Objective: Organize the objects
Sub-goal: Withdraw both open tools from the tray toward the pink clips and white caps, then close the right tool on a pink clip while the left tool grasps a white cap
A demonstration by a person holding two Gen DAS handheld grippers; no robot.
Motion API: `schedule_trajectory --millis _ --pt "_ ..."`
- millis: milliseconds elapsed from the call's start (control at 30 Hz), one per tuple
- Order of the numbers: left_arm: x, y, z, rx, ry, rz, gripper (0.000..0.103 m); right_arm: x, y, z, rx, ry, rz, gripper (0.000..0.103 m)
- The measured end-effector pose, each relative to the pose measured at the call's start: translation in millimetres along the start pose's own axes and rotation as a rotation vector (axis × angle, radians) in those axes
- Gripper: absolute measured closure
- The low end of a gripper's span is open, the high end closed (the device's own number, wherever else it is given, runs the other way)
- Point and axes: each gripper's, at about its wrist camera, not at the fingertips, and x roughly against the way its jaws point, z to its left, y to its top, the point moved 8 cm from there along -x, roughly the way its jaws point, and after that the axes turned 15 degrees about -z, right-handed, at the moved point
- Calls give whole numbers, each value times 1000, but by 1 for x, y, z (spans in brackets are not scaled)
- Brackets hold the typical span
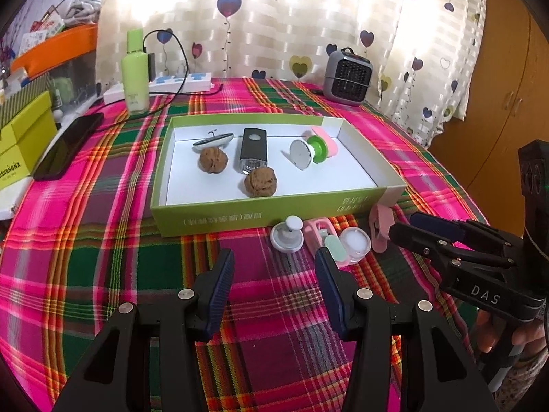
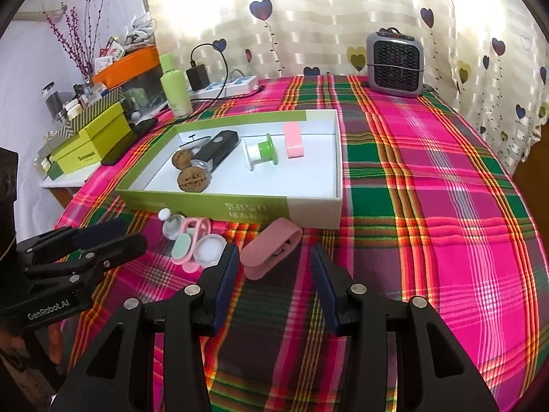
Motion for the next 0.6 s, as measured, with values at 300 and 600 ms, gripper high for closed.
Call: schedule_trajectory --millis 300,600 --pt "-10 -3 -3 -3 -7 26 56 -5 2 -4 -15 -10 6 59" --pt "-14 -2 -5 -2 -9 29 56 -15 3 -3 -26 -11 24 59"
